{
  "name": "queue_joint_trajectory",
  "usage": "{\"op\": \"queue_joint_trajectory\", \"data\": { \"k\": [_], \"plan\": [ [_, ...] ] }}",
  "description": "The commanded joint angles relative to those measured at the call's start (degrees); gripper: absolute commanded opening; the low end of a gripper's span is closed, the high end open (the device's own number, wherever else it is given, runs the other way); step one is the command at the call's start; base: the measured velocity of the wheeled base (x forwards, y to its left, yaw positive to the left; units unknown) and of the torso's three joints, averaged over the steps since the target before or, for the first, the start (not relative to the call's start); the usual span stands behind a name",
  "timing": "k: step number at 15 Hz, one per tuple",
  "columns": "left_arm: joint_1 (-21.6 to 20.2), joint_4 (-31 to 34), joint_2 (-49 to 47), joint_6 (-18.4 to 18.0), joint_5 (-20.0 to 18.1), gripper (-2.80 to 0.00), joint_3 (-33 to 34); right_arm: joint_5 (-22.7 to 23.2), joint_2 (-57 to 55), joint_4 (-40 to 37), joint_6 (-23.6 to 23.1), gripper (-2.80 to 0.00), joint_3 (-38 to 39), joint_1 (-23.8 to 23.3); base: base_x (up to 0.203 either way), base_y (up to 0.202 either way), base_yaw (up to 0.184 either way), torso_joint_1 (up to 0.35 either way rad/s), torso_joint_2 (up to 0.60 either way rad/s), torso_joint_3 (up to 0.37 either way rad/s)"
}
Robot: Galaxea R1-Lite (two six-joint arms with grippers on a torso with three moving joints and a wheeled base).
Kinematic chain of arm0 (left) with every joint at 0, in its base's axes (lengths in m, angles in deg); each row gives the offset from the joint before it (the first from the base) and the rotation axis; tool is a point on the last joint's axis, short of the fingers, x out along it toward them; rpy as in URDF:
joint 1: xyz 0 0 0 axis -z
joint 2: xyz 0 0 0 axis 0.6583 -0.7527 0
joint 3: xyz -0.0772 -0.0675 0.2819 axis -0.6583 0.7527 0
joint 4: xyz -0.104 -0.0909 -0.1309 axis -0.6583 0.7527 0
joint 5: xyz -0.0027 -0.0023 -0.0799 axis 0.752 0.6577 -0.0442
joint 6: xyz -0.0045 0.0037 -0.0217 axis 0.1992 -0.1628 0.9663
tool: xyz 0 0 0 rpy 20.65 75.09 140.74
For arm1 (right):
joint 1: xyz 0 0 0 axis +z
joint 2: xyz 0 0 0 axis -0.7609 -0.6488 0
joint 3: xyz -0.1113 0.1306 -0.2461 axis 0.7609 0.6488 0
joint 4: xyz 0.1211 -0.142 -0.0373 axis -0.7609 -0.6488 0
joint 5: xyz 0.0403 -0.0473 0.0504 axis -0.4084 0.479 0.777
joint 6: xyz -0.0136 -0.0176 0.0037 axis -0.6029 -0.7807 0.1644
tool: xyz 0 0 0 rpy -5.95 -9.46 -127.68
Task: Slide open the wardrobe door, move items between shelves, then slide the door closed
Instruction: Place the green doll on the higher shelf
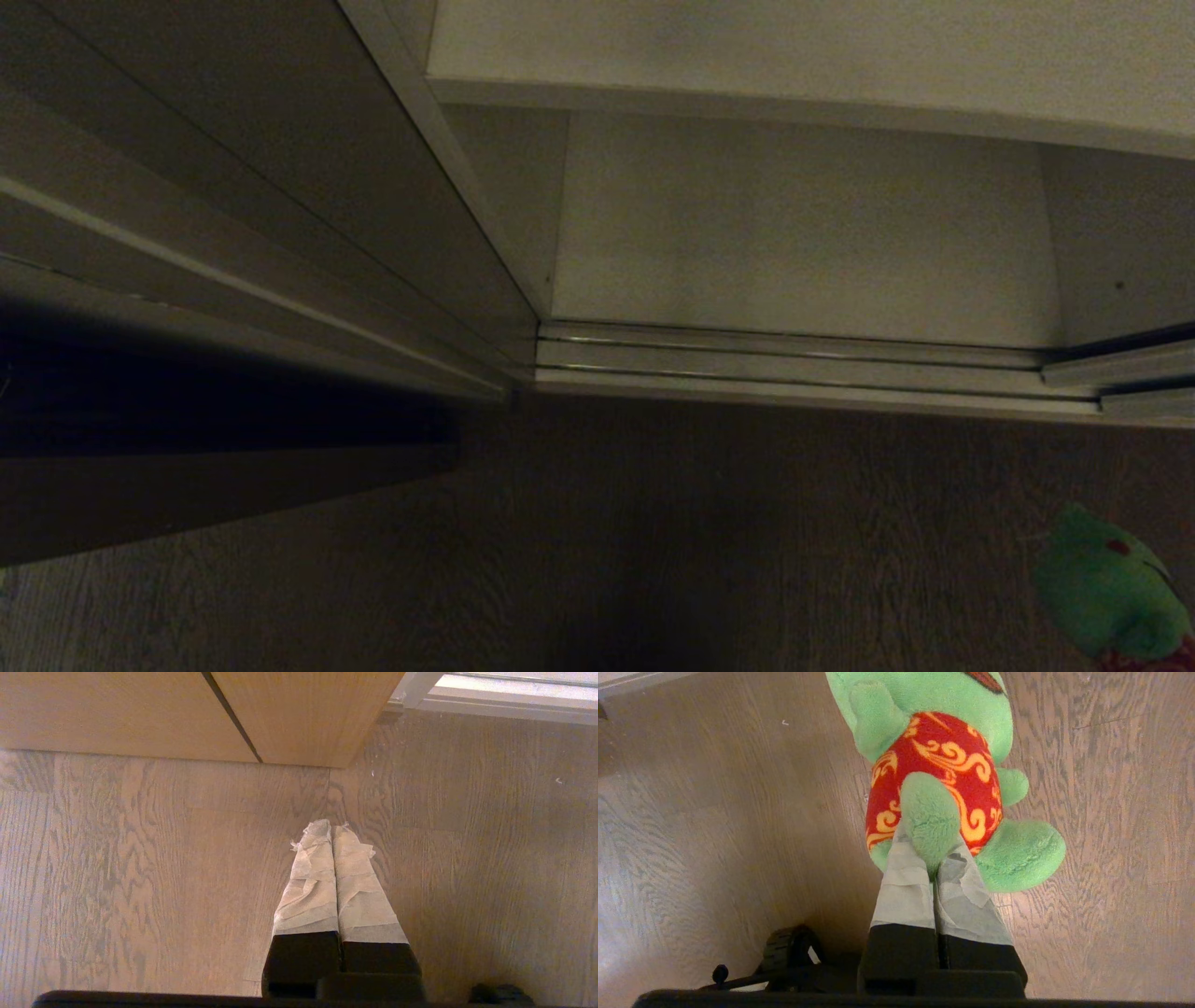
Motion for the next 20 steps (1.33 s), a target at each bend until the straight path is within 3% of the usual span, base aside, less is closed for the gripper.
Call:
{"op": "queue_joint_trajectory", "data": {
  "k": [1,8,16,20],
  "plan": [
    [-0.02,-0.02,0.03,0.02,-0.01,-2.8,0.0,0.03,-0.32,-0.57,0.33,-2.8,-3.19,0.0,0.0,0.0,0.0,0.0,0.0,0.0],
    [-0.06,-0.02,0.03,0.02,-0.01,-2.8,0.0,3.52,-0.95,-26.42,0.94,-2.8,-34.8,0.28,0.0,0.0,0.0,0.0,0.0,0.0],
    [-0.06,-0.02,0.03,0.02,-0.01,-2.8,0.0,4.43,-15.99,-28.67,-0.68,-2.8,-62.58,0.44,0.0,0.0,0.0,0.0,0.0,0.0],
    [-0.05,-0.02,0.03,0.02,-0.01,-2.8,0.0,4.8,-23.79,-26.28,-2.61,-2.8,-69.59,0.23,0.0,0.0,0.0,0.0,0.0,0.0]
  ]
}}
